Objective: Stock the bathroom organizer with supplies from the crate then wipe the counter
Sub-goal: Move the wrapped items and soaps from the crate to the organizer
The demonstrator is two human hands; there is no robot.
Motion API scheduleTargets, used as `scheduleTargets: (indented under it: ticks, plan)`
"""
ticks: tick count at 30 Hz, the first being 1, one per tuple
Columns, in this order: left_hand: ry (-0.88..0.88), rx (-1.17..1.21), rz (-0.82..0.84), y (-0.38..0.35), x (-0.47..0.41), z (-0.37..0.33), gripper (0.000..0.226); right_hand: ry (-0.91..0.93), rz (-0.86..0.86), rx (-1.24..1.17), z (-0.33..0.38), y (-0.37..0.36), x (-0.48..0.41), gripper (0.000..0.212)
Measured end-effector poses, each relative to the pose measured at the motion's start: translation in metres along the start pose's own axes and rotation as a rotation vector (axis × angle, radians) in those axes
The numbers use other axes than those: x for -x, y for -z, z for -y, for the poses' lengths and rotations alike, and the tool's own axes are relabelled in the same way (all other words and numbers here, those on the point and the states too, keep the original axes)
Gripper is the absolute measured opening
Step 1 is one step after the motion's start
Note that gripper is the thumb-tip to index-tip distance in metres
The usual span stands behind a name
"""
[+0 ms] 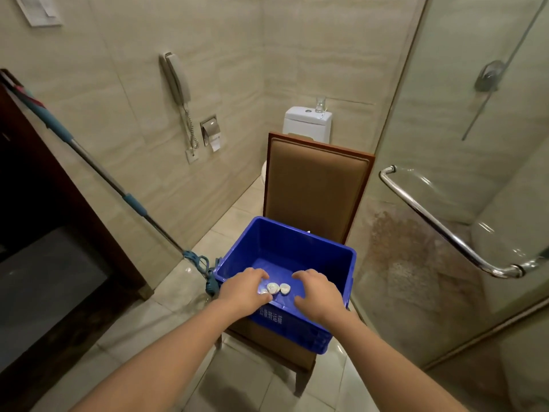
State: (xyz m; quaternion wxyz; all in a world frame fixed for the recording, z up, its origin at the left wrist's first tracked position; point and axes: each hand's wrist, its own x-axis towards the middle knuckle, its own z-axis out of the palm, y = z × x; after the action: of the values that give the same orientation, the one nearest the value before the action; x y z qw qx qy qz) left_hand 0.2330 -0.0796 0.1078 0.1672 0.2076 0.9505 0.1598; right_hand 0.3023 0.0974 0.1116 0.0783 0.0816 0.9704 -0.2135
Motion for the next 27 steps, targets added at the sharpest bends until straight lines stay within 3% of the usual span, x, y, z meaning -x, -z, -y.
scheduleTargets:
  ticks: [9, 27]
  plan:
    - [0.047, 0.068, 0.082, -0.018, -0.08, 0.034, 0.052, -0.016, 0.115, 0.005, -0.017, -0.025, -0.087, 0.053]
    - [0.289, 0.157, 0.483, -0.133, -0.259, 0.094, 0.054, -0.217, 0.46, -0.08, -0.117, -0.142, -0.262, 0.056]
